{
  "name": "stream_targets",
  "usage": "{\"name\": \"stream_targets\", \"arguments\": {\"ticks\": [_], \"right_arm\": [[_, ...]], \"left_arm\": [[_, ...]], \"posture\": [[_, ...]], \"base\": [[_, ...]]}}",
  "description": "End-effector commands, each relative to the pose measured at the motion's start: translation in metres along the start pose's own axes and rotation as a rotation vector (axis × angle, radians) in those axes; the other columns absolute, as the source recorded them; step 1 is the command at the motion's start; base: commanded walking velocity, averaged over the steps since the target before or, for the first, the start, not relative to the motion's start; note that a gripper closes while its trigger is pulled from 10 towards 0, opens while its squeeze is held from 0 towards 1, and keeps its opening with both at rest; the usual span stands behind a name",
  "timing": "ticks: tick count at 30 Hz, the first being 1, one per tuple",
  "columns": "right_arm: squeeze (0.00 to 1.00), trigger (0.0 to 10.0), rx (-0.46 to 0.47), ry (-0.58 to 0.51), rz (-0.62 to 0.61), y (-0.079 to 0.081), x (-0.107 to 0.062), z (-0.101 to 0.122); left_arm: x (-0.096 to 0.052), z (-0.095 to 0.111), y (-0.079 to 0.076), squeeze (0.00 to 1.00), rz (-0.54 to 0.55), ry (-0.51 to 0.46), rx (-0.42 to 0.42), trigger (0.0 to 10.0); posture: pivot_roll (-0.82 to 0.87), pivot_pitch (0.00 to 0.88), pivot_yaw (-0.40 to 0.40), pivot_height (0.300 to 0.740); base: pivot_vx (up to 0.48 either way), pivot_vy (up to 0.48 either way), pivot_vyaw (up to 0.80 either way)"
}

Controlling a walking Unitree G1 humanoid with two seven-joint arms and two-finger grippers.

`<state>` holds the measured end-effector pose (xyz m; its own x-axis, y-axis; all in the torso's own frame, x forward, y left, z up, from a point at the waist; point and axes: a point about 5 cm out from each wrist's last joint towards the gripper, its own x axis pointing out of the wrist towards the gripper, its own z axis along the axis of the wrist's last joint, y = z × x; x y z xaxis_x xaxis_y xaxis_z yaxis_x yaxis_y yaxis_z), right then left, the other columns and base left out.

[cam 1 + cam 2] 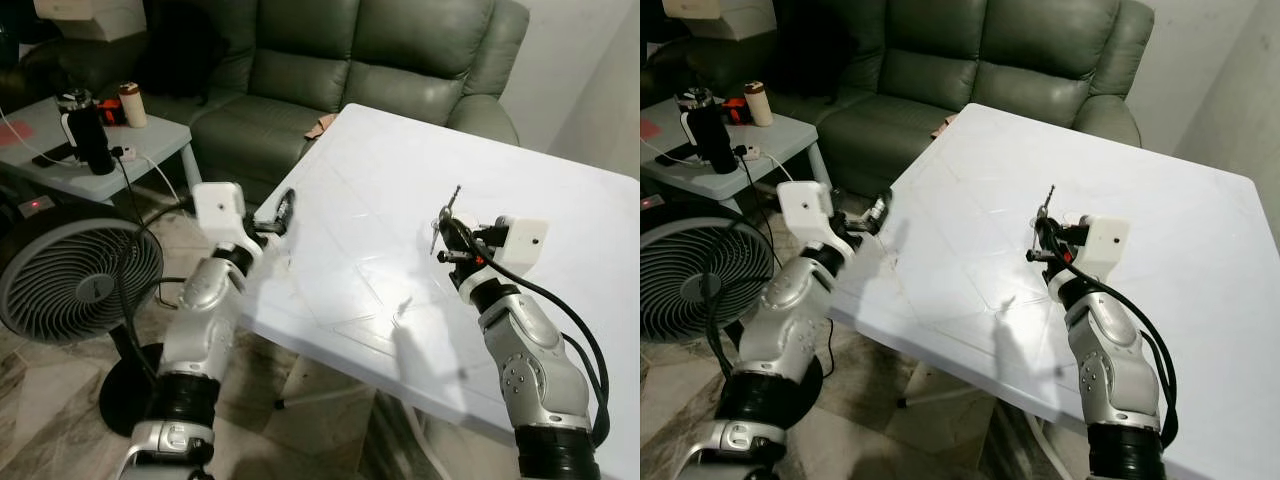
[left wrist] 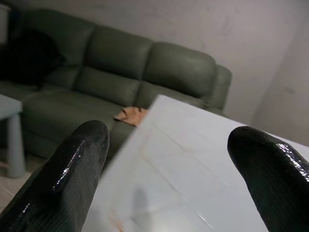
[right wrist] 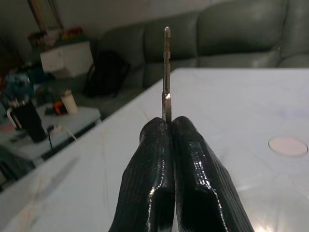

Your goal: Hang keys on a hook

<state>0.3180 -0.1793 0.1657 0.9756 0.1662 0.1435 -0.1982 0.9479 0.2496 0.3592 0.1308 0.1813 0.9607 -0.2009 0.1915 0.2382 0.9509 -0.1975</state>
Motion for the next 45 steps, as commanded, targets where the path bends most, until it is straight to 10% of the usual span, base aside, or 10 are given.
{"name": "stream_targets", "arguments": {"ticks": [1,15,33,45], "right_arm": [[0.0,10.0,0.003,-0.057,-0.015,-0.003,-0.001,0.012],[0.0,10.0,-0.208,-0.28,-0.219,-0.02,-0.017,0.054],[0.0,10.0,-0.313,-0.18,-0.232,-0.012,-0.039,0.021],[0.0,10.0,-0.326,-0.139,-0.264,-0.015,-0.032,0.018]], "left_arm": [[0.004,0.007,0.004,0.0,0.008,-0.023,0.012,10.0],[0.015,0.047,0.008,0.0,0.008,-0.121,0.073,10.0],[-0.014,-0.007,0.015,0.0,-0.016,0.016,0.165,10.0],[-0.004,-0.002,0.013,0.0,-0.019,0.012,0.14,10.0]], "posture": [[0.03,0.017,-0.065,0.74],[0.02,0.0,-0.052,0.74],[-0.01,0.0,-0.04,0.74],[-0.02,0.0,-0.025,0.74]], "base": [[0.0,0.0,0.0],[0.0,0.0,0.0],[0.0,0.0,0.0],[0.0,0.0,-0.45]]}}
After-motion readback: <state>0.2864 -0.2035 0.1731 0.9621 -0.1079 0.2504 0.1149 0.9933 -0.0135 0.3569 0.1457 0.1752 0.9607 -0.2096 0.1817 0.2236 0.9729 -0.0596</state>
